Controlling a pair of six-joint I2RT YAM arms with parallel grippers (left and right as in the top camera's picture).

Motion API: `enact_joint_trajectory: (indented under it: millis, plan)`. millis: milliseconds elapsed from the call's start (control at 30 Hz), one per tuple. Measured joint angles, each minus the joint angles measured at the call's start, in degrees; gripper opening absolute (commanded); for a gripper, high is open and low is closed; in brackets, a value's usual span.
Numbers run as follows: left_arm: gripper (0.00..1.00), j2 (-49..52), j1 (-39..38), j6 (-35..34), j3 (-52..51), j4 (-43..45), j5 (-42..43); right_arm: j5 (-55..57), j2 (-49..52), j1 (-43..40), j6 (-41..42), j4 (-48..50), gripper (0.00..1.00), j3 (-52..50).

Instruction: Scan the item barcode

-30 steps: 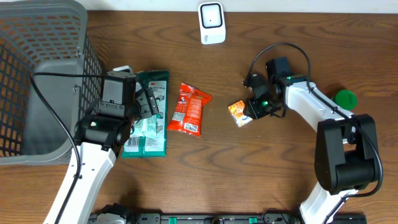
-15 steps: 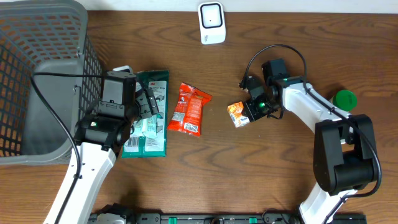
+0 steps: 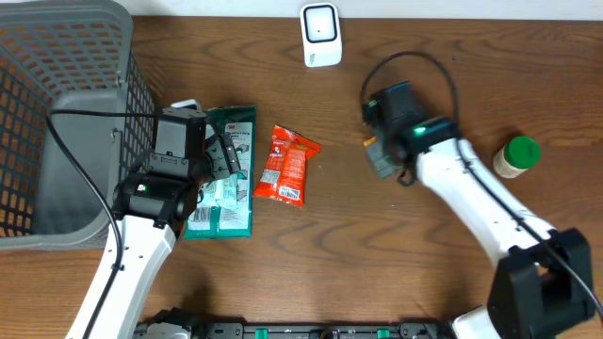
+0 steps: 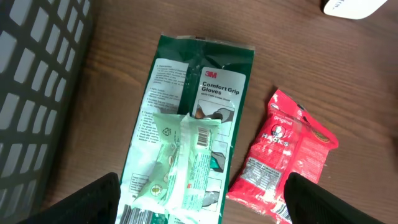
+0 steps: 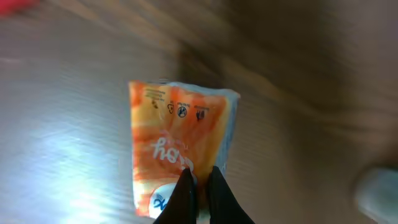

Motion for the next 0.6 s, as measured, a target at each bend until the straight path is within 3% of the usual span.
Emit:
enact_joint_trajectory:
  millis: [267, 433, 600]
  plan:
    - [0.84, 0.00, 0.00, 0.00, 0.00, 0.00, 0.00, 31.30, 12.09, 14.14, 8.63, -0.35, 0.01, -0.15]
    - [0.84, 0.00, 0.00, 0.00, 0.00, 0.00, 0.00, 36.50, 18.36, 16.57, 11.06, 0.44, 0.02, -0.50]
    - [0.84, 0.00, 0.00, -0.02, 0.00, 0.00, 0.00, 36.68, 18.64, 17.20, 12.76, 0.87, 0.18, -0.76]
